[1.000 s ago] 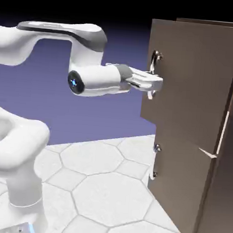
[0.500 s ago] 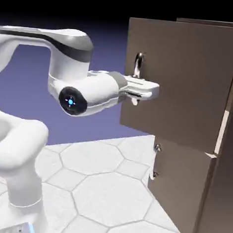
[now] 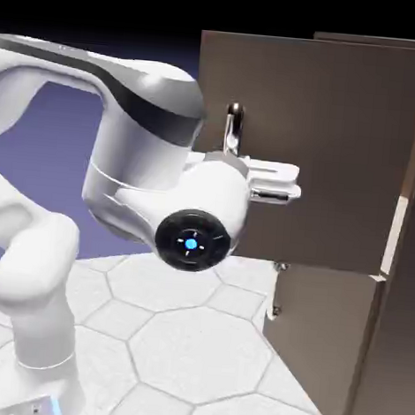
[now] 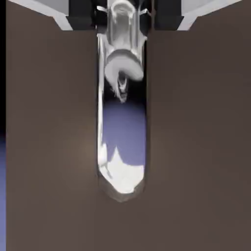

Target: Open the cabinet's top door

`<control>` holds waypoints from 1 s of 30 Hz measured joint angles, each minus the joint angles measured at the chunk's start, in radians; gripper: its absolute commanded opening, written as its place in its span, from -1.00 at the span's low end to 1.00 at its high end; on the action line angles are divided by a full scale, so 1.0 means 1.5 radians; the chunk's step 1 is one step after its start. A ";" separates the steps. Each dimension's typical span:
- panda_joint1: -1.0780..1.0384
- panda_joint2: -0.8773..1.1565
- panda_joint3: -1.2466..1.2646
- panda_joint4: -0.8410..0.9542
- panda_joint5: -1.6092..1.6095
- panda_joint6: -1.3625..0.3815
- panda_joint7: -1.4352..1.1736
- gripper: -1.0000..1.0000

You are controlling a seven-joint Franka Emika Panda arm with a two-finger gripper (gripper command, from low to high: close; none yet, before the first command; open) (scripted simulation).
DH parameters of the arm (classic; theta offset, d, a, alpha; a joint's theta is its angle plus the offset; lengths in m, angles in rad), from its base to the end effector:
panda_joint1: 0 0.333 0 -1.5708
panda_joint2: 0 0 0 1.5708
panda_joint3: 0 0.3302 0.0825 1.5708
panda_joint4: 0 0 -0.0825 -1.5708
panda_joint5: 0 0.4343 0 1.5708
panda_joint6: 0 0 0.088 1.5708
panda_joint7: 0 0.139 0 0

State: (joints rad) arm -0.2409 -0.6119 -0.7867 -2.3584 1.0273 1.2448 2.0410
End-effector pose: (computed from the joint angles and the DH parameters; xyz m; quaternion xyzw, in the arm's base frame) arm 0.2663 -0.2694 0.5532 -0.1182 0.6971 0.5767 0.4093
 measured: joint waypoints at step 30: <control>0.631 0.161 -0.631 0.369 -0.095 -0.325 -0.062 -1.00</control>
